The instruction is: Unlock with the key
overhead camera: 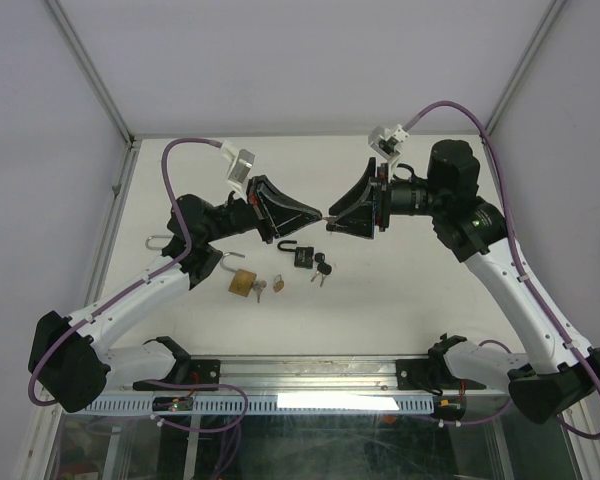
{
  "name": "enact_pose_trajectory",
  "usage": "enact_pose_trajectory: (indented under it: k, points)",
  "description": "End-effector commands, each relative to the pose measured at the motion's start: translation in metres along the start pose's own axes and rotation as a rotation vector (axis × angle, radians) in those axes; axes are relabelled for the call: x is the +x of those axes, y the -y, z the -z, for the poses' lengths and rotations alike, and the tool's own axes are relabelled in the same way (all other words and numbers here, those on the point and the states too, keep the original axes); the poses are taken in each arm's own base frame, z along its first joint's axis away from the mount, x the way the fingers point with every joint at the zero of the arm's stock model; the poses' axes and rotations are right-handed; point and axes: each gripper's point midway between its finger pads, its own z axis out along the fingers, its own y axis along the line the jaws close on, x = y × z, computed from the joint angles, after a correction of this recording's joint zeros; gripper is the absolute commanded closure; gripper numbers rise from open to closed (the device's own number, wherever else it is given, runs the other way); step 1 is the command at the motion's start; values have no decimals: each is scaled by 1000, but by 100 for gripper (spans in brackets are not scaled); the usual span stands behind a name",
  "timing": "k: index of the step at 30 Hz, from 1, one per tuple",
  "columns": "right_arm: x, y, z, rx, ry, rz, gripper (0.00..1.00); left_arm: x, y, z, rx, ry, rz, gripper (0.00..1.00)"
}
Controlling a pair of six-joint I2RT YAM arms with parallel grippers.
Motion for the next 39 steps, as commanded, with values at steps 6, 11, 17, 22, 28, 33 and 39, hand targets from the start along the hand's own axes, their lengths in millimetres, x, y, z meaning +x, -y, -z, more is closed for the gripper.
enact_pose_trajectory:
  k: [6,11,17,22,28,33,39]
  points:
    - [-18,-8,2,-13,66,60,64,-21,17,-3,42,66,-47,100]
    - [-13,-6,1,-21,52,33,51,-21,17,-3,43,71,-45,100]
    - [-13,-4,-1,-20,57,32,69,-21,17,-3,46,71,-48,100]
    - [-16,-4,1,-10,65,38,97,-20,18,-3,47,67,-47,100]
    - [-20,-9,3,-3,74,45,100,-17,13,-3,33,68,-19,100]
    - [-20,-13,7,11,78,50,100,-19,12,-5,33,71,-28,100]
    - [-16,-9,11,55,48,29,100,-3,4,0,16,35,-41,99]
